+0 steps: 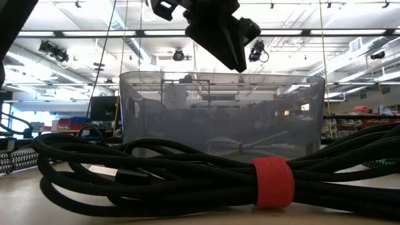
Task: Pick and place USB-C Cables
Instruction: Put the white charger cable into the bottom black transparent bin
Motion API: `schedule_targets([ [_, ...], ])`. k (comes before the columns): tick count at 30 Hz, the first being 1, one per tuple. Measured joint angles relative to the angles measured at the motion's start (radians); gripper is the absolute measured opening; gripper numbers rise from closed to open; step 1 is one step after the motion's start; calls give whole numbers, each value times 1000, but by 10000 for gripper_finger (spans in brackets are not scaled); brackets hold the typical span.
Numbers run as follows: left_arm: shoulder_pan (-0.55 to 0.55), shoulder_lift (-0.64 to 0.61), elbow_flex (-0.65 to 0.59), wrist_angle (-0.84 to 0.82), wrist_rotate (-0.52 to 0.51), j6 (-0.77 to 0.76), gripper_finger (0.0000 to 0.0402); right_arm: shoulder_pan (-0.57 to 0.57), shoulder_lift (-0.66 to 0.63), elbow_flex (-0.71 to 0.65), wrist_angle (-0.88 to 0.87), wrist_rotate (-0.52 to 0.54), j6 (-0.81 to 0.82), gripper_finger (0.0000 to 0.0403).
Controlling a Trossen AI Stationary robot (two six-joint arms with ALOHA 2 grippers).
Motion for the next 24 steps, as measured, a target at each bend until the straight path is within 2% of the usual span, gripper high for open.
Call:
schedule_targets([
  [2, 1, 0, 0, 8, 13, 33, 31, 0, 0, 0, 1, 0, -1, 248],
  [3, 2, 0, 0, 10, 31, 43, 16, 0, 0, 0, 1, 1, -1, 248],
  [11, 14, 57, 0, 10, 232, 92, 5, 0, 0, 0, 6, 4, -2, 248],
  [15, 37, 84, 0, 9, 297, 63, 17, 0, 0, 0, 9, 4, -2, 248],
  [24, 47, 88, 0, 12, 274, 124, 98, 0, 0, 0, 9, 5, -2, 248],
])
